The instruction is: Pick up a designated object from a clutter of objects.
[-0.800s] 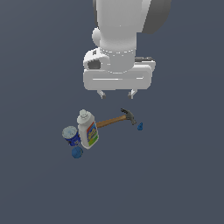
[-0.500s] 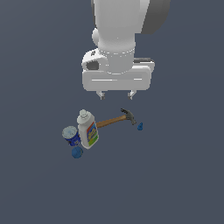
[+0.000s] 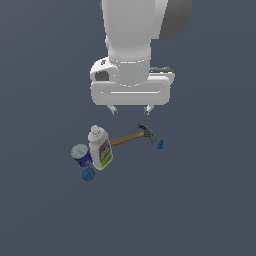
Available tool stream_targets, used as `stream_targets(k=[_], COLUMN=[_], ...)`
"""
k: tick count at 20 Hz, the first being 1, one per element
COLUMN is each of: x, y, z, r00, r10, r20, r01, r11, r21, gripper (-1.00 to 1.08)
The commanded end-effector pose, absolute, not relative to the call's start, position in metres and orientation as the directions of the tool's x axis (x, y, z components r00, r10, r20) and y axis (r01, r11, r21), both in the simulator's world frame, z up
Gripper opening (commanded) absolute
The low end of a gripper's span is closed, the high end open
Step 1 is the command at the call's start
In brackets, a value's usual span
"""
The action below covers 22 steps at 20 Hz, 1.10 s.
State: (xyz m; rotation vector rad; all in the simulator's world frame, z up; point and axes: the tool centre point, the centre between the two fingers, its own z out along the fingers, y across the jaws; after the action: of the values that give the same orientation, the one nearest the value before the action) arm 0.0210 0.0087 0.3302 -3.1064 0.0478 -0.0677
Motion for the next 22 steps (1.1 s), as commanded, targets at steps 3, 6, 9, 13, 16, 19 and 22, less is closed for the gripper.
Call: stream_targets(k=[3, 6, 9, 13, 16, 19, 22], x=[0.020, 0.019, 0.018, 0.014, 0.009, 0.004, -0.003], y=[0.009, 0.009, 0.010, 0.010, 0.010, 0.010, 0.009], z=[0.322, 0.313, 0.300, 0.279, 0.260, 0.239, 0.219], r00=[0.997, 0.994, 0.988, 0.971, 0.948, 0.916, 0.876], r10=[-0.063, -0.100, -0.151, -0.237, -0.317, -0.401, -0.482], r20=[0.040, 0.036, 0.031, 0.021, 0.010, -0.001, -0.011], r01=[-0.061, -0.099, -0.149, -0.236, -0.315, -0.400, -0.481], r11=[-0.997, -0.994, -0.988, -0.970, -0.947, -0.914, -0.874], r21=[-0.040, -0.045, -0.052, -0.061, -0.067, -0.070, -0.071], gripper=[1.00, 1.00, 1.00, 1.00, 1.00, 1.00, 1.00])
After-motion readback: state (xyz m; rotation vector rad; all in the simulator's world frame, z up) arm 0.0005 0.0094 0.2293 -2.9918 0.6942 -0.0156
